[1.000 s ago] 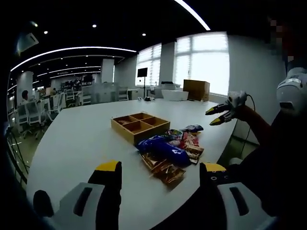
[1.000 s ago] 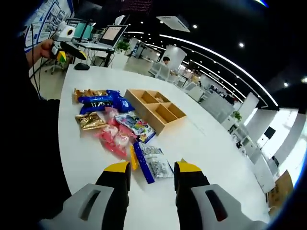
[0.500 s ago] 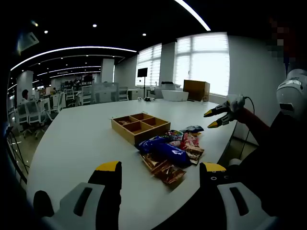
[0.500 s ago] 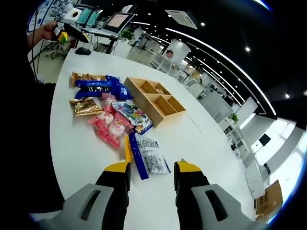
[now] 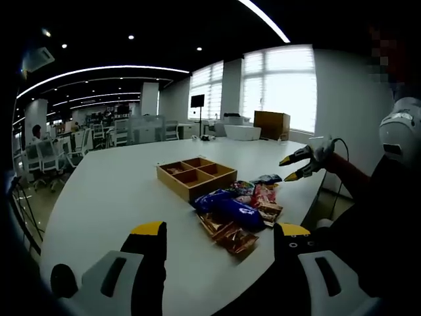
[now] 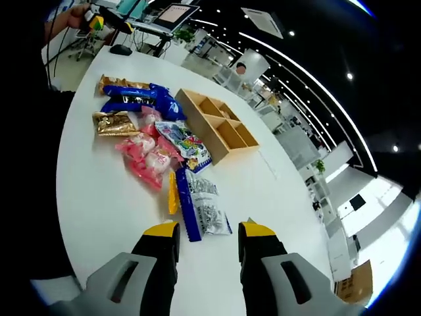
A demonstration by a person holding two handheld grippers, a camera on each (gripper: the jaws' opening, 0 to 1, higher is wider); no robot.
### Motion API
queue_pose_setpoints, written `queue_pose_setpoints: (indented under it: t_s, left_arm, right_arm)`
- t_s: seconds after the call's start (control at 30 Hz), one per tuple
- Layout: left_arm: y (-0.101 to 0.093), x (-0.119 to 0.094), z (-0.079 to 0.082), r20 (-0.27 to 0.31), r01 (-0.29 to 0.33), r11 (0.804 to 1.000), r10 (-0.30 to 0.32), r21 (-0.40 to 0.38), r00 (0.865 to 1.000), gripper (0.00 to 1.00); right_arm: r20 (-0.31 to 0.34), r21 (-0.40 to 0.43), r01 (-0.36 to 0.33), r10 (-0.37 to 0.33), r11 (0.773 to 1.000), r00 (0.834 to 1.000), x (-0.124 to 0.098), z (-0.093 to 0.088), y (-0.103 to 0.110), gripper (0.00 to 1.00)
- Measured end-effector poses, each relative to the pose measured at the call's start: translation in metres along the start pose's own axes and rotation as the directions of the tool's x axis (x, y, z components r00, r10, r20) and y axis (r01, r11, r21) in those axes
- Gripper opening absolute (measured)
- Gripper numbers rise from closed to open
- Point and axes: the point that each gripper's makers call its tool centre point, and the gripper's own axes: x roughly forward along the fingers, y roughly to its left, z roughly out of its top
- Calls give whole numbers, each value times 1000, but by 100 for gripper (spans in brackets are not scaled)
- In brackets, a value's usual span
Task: Pick up the scattered marshmallows, QQ candies, Oreo cookies, and mixed nuts on the table and sort them into separate containers
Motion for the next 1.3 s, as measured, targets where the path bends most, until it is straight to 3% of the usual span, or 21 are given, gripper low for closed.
queue_pose_setpoints:
  t_s: [0.6, 0.8, 1.03, 1.3]
  left_arm:
    - [-3, 2, -5, -16, 11, 1000, -11, -3, 1000, 70]
    - [-4, 4, -7, -21, 15, 1000, -16, -7, 1000, 70]
    - [-7, 5, -8, -23, 21, 1000, -21, -9, 1000, 70]
    - [-8, 5, -8, -21, 23, 1000, -23, -11, 1000, 70]
  right_arm:
    - [-36, -101, -12, 9, 995, 999, 19, 0, 8, 30]
    - [-61, -182, 3, -14, 983, 998, 24, 0, 6, 29]
    - [-78, -300, 5, -30, 954, 996, 30, 5, 12, 28]
    - [-89, -342, 17, -50, 940, 995, 38, 5, 14, 25]
